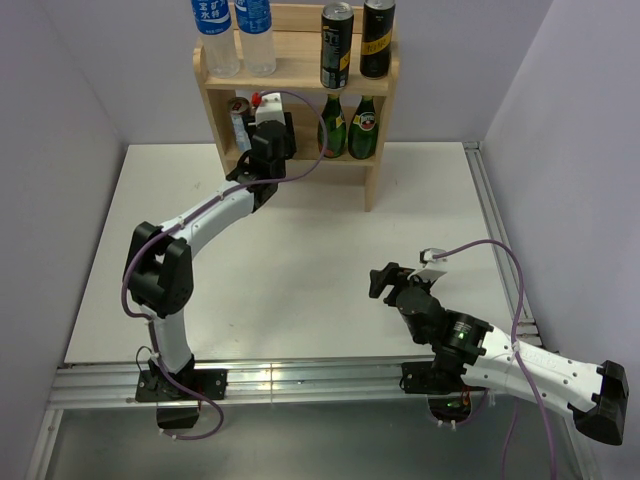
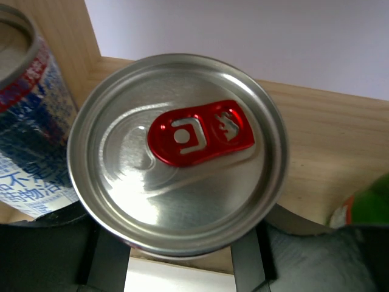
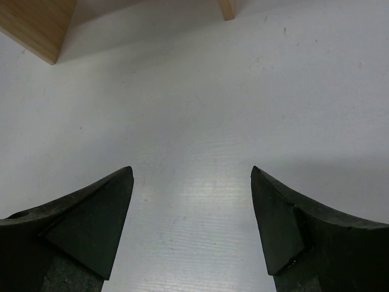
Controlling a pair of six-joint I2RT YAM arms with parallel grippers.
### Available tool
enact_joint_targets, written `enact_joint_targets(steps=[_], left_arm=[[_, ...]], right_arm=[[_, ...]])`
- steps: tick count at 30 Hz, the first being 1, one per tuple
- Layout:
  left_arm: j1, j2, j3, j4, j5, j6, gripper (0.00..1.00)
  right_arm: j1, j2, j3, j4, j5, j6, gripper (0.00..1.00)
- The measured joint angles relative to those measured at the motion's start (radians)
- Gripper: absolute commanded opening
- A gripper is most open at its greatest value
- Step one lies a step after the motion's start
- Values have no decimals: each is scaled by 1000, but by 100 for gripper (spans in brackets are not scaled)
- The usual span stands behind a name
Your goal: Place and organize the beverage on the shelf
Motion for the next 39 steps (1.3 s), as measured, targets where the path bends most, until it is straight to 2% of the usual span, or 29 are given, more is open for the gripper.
enact_joint_targets(steps=[5,9,12,14,15,18,31,39], left_arm=[[5,0,2,-6,-2,-2,10],[6,0,2,-6,-3,-2,30],[6,0,2,-6,-3,-1,52],[6,1,2,-6,-3,-1,62],[6,1,2,-7,-3,-1,72],[8,1,2,-7,-9,1,81],[8,0,0,-6,-2,-9,84],[15,-53,-76,-10,31,-60,95]], right_arm=[[2,0,0,0,0,0,85],[2,0,0,0,0,0,85],[2,0,0,0,0,0,85],[2,0,0,0,0,0,85],[2,0,0,0,0,0,85],[2,0,0,0,0,0,85],[5,1,0,0,0,0,85],[6,8,0,0,6,1,85]])
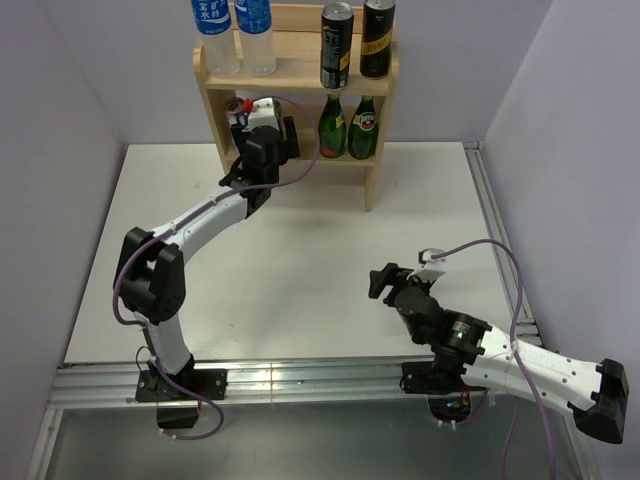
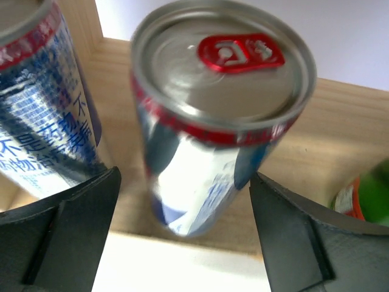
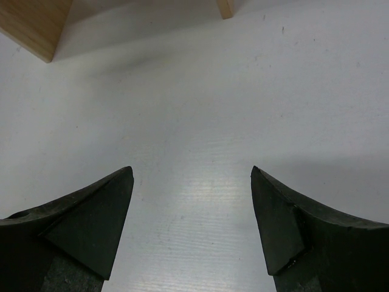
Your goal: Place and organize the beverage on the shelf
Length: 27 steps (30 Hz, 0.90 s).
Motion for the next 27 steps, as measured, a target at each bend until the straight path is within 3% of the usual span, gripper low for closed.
enact_joint_targets(steps=[12,15,16,18,20,21,22,24,27], left_arm=[[-45,-162,-123,-19,29,-23,98],[-52,-187,-123,-29,47,-27,98],[-56,-198,-126,-34,53,-29,98],[-62,-228,-146,-47,56,-39,98],[-76,-282,-188,-63,56,-56,98],[-86,-317,-218,-73,56,-68,98],[-97,-357,-250,-87,56,-79,97],[-118,-444,-321,-102,56,-105,97],[-146,-569,-411,-126,53,-137,96]], right_arm=[[0,48,56,-43,6,-13,84],[0,43,120,-58,6,-37,79],[0,43,146,-60,5,-51,68],[0,58,221,-55,0,-90,58],[0,96,314,-53,-10,-138,41],[0,128,375,-46,-15,-164,32],[0,164,436,-37,-19,-190,15],[0,258,576,-22,-31,-249,0],[-2,396,764,16,-63,-333,0]])
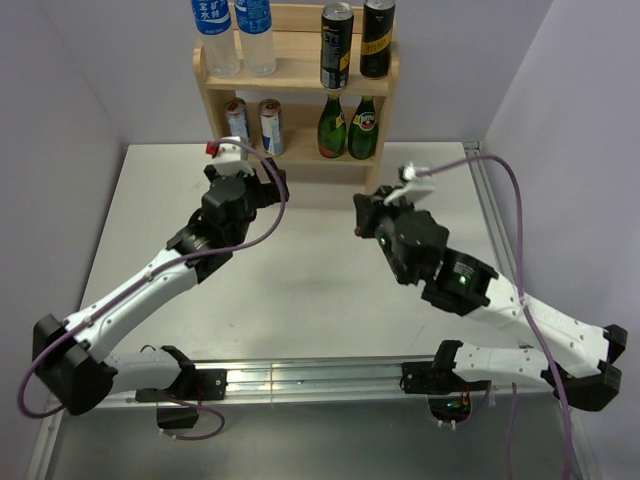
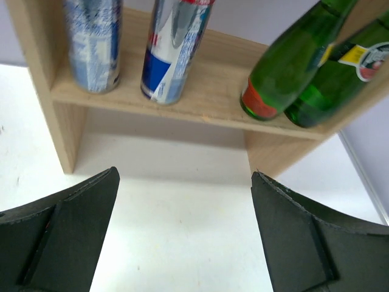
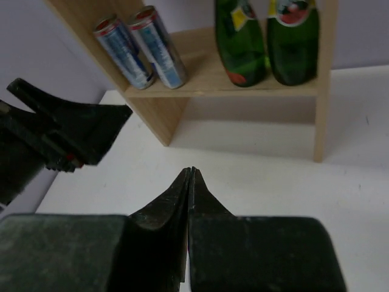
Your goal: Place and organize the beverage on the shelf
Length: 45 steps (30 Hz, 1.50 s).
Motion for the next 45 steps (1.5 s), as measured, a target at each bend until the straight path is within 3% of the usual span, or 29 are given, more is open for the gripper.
enact_joint_targets(steps=[14,15,16,18,20,26,28,33,45], left_arm=[[-106,-340,-328,-130,-23,-126,94],[-109,-357,-348,-134,-23,-129,94],[-111,-370,-367,-136,-23,-134,94],[-114,-385,-389,-142,-22,-145,93],[-122,-389,-402,-143,-22,-148,93],[-150,-431,-435,-141,-23,-151,93],[-152,-438,-443,-141,-23,-151,92],[-156,-443,-465,-141,-23,-151,92],[-177,-475,-502,-136,-23,-154,90]], right_arm=[[-285,581,703,-97,-335,-158,0],[-296,611,748,-101,-346,-161,30],[-306,650,813,-125,-363,-158,49],[-317,719,928,-156,-390,-163,70],[-324,783,1033,-182,-413,-173,76],[-330,885,1181,-220,-447,-185,71],[-331,898,1189,-225,-452,-193,53],[-348,937,1221,-232,-459,-195,41],[-415,977,1244,-233,-470,-206,40]])
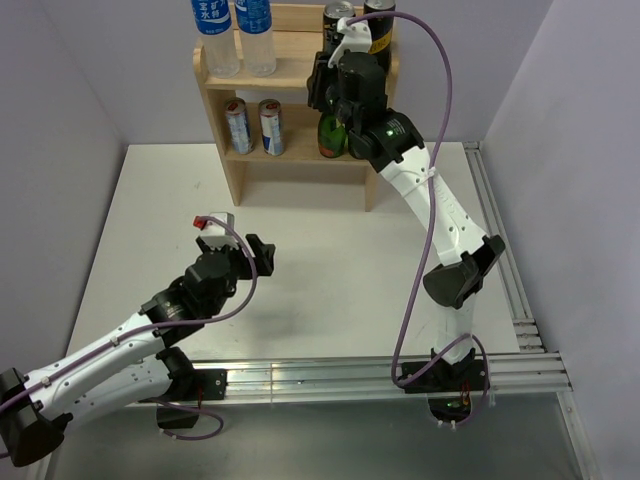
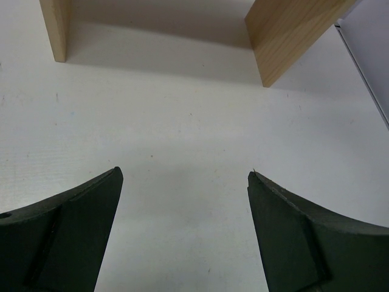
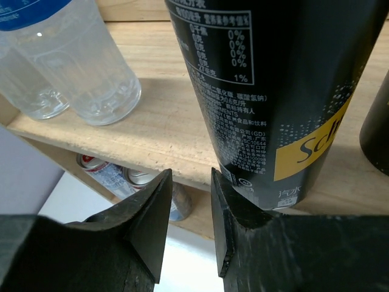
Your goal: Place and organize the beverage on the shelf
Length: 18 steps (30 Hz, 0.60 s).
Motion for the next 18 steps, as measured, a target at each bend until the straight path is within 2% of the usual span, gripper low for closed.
enact_joint_targets(steps=[18], left_arm=[[-14,0,-36,17,-1,0,90]], right_arm=[[-39,25,11,13,-19,-5,40]])
